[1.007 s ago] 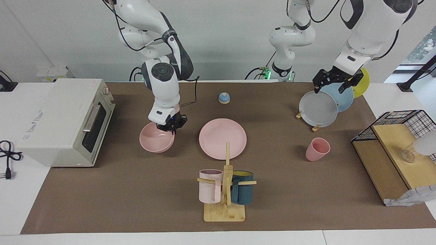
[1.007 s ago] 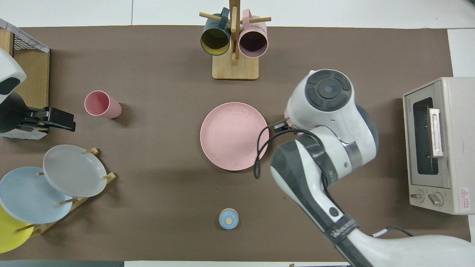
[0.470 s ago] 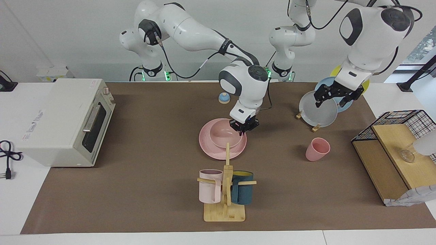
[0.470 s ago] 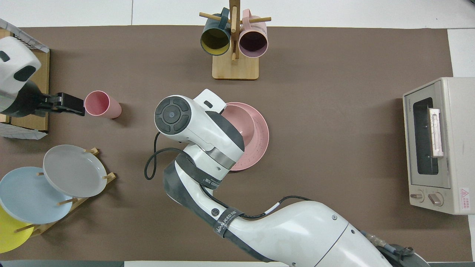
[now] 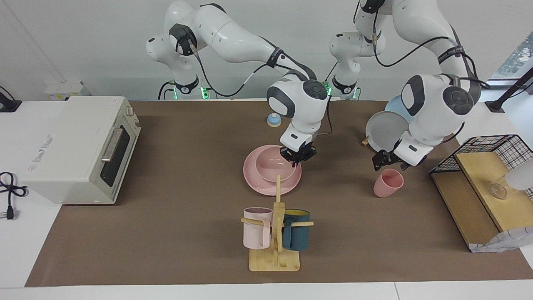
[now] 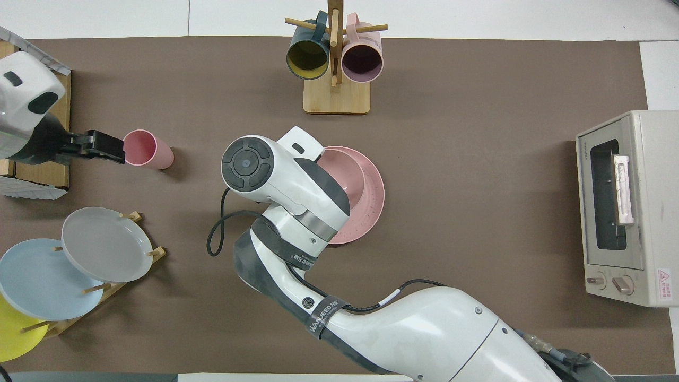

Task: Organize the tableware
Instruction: 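Release the bowl and withdraw the right gripper while the left gripper lifts the cup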

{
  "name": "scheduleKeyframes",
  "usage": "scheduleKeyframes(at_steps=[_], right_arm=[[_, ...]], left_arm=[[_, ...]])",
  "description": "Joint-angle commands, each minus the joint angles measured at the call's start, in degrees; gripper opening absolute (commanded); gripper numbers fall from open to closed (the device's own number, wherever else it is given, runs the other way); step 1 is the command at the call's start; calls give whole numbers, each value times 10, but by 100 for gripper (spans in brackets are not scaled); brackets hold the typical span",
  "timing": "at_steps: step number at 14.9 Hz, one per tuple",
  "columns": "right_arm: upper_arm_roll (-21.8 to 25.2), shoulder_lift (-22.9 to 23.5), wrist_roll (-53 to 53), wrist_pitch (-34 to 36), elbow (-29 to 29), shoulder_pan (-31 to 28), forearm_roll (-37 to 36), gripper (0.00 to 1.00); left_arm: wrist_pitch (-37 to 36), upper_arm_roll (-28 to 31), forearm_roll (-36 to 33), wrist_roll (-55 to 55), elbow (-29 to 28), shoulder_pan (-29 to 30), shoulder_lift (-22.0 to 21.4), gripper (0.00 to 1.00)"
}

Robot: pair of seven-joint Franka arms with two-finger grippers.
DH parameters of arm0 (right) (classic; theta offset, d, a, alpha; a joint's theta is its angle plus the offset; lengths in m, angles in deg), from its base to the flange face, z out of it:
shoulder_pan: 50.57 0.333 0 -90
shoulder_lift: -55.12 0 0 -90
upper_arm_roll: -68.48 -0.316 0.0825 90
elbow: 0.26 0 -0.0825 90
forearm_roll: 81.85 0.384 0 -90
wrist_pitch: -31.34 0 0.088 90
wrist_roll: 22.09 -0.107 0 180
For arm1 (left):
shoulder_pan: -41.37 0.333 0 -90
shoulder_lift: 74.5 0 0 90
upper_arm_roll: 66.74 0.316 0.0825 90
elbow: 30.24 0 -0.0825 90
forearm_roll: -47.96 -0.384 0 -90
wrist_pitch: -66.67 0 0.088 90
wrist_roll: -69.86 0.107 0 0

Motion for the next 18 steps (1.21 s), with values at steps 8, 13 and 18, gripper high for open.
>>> scheduleKeyframes(at_steps=[8,13,18], right_arm=[[-4,-105,88,48,19,-92,13,100],[79,-258,347,87,171,-203,88,100],[207,-324,476,153,215,-200,121,100]], left_arm=[[40,3,-6,-58,-12,-8,15,100],[63,4,-7,-74,-41,-14,14,78],[60,4,-9,-56,-40,-14,14,0]])
